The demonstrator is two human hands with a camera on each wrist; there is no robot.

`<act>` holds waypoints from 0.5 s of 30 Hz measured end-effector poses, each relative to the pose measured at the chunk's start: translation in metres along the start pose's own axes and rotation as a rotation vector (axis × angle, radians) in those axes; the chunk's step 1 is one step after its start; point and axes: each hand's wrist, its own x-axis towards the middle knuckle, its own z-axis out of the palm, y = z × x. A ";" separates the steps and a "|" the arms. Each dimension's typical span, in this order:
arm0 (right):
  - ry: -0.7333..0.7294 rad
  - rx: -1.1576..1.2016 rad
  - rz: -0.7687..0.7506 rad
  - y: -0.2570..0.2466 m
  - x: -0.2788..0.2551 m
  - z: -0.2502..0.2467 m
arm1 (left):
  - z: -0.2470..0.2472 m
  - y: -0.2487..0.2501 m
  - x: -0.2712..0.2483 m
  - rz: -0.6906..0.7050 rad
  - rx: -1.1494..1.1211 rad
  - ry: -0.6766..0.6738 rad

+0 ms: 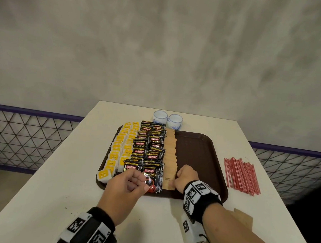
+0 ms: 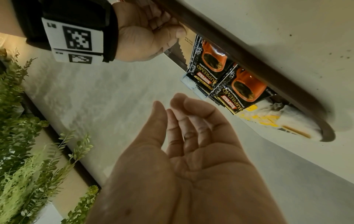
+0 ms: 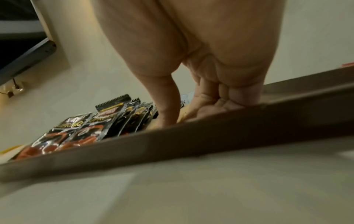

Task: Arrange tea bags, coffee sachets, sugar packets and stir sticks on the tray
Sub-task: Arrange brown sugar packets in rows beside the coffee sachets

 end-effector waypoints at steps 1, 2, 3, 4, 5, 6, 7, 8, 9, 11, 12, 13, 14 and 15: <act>0.004 0.012 -0.025 0.000 -0.003 -0.004 | 0.000 0.000 -0.001 0.004 0.006 -0.004; 0.004 0.027 -0.056 0.001 -0.008 -0.012 | 0.001 0.001 -0.001 0.008 0.014 -0.009; 0.000 0.048 -0.092 0.003 -0.012 -0.022 | 0.003 0.001 -0.002 0.014 0.030 -0.019; -0.003 0.082 -0.130 0.009 -0.019 -0.037 | 0.008 0.001 -0.003 0.017 0.058 -0.043; 0.004 0.127 -0.172 0.019 -0.029 -0.055 | 0.016 0.003 -0.006 0.017 0.101 -0.088; 0.014 0.166 -0.212 0.031 -0.039 -0.075 | 0.026 0.005 -0.009 0.018 0.161 -0.155; 0.021 0.184 -0.242 0.047 -0.052 -0.096 | 0.039 0.008 -0.013 0.038 0.232 -0.242; 0.028 0.178 -0.253 0.066 -0.066 -0.116 | 0.054 0.012 -0.018 0.075 0.322 -0.338; 0.042 0.146 -0.246 0.087 -0.081 -0.133 | 0.071 0.018 -0.024 0.126 0.421 -0.437; 0.064 0.049 -0.183 0.130 -0.111 -0.154 | 0.104 0.025 -0.034 0.237 0.595 -0.620; 0.063 -0.003 -0.140 0.150 -0.123 -0.156 | 0.121 0.026 -0.037 0.285 0.667 -0.697; 0.051 -0.071 -0.088 0.169 -0.133 -0.152 | 0.137 0.027 -0.040 0.319 0.734 -0.760; 0.032 -0.137 -0.036 0.187 -0.141 -0.145 | 0.151 0.026 -0.042 0.331 0.799 -0.797; 0.007 -0.189 0.014 0.200 -0.148 -0.136 | 0.163 0.025 -0.043 0.324 0.840 -0.809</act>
